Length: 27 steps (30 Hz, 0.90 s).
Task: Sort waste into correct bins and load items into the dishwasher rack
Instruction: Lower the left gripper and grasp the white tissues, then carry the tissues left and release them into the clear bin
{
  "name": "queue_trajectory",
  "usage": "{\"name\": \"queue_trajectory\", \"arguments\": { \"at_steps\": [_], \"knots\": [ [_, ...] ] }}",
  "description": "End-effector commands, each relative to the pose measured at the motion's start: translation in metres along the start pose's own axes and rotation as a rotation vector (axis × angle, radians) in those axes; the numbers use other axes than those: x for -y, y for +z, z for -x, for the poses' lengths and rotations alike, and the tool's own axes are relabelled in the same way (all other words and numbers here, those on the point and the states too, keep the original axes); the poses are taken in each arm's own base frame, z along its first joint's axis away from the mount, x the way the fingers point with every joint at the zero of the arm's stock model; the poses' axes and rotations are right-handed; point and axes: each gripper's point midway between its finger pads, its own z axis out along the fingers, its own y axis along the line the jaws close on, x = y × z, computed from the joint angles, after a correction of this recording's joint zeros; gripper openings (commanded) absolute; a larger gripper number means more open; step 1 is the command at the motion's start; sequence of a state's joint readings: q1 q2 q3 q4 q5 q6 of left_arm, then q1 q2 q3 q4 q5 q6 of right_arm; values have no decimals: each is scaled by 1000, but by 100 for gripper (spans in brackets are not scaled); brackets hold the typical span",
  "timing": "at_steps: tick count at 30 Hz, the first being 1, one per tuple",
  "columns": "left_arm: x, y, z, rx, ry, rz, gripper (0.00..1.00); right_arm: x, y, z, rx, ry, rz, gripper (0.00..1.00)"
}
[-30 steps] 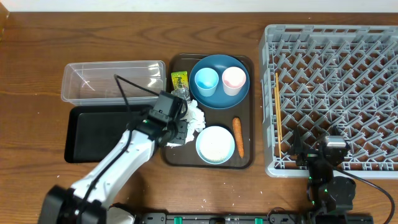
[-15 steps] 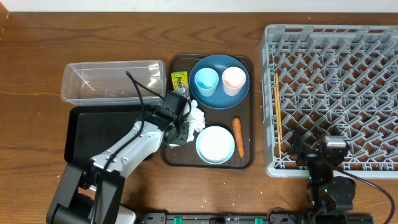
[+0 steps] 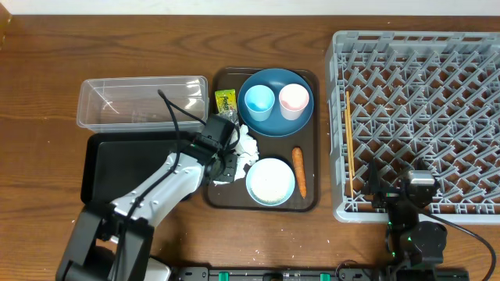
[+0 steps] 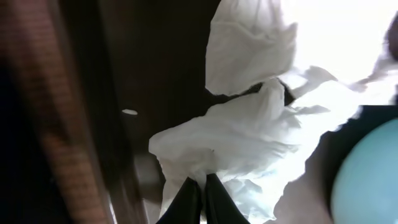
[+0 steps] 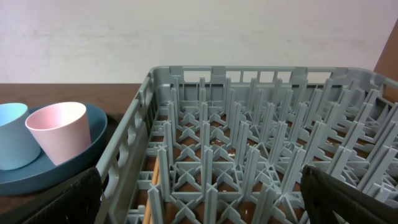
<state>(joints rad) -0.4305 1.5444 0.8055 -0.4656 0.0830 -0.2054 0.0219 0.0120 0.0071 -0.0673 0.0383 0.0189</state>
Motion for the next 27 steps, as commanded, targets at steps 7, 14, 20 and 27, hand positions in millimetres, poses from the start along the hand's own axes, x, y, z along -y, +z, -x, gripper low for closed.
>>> {"name": "queue_trajectory", "arguments": {
  "at_steps": [7, 14, 20, 27],
  "knots": [
    [12, -64, 28, 223, 10, -69, 6, 1, 0, -1, -1, 13, -6, 99],
    [4, -120, 58, 474, -5, -38, 6, 1, 0, -1, -1, 13, -6, 99],
    [-38, -158, 94, 709, -107, 203, 6, 1, 0, -1, -1, 13, -6, 99],
    [-74, -154, 117, 773, -204, 355, 6, 1, 0, -1, -1, 13, -6, 99]
  ]
}}
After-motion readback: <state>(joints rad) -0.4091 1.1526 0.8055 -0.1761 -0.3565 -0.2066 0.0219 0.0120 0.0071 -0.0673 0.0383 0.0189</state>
